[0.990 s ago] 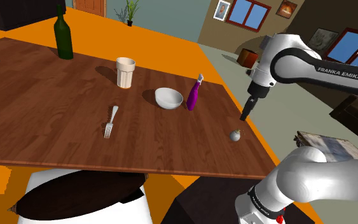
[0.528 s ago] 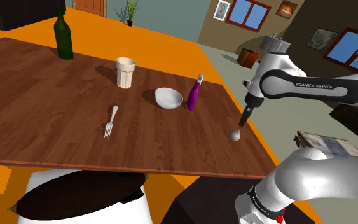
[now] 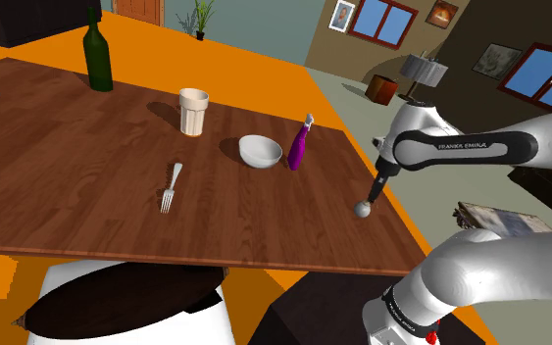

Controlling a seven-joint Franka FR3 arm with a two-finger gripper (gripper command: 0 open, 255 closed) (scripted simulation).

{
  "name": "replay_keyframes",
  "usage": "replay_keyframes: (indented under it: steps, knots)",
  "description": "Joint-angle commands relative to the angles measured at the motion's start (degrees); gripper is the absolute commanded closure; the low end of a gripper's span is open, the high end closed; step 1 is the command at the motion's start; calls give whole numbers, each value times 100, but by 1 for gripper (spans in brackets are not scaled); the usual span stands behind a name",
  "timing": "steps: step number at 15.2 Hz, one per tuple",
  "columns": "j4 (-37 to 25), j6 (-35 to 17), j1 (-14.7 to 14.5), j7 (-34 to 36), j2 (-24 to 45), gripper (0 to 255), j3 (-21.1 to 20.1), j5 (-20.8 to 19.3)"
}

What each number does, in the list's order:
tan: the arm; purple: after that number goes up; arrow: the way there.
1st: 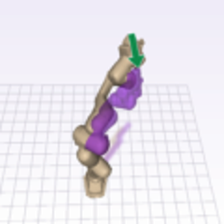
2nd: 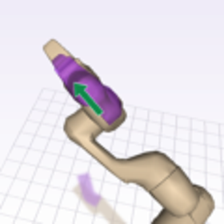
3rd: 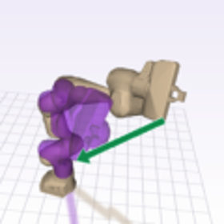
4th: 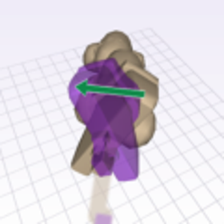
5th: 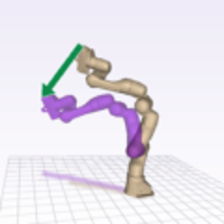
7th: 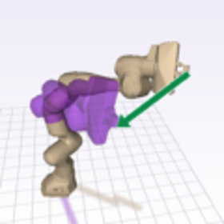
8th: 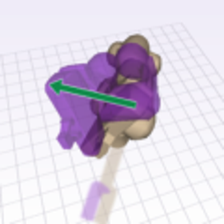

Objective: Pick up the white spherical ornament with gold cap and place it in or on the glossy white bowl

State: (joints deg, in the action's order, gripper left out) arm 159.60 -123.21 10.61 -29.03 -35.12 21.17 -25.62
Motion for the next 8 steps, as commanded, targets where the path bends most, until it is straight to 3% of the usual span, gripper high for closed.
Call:
replay_keyframes:
  steps: [1, 8]
  knots:
    - [109, -210, 31, 19, 94, 0, 53, -71]
    - [210, -477, 62, 41, 258, 0, 125, -152]
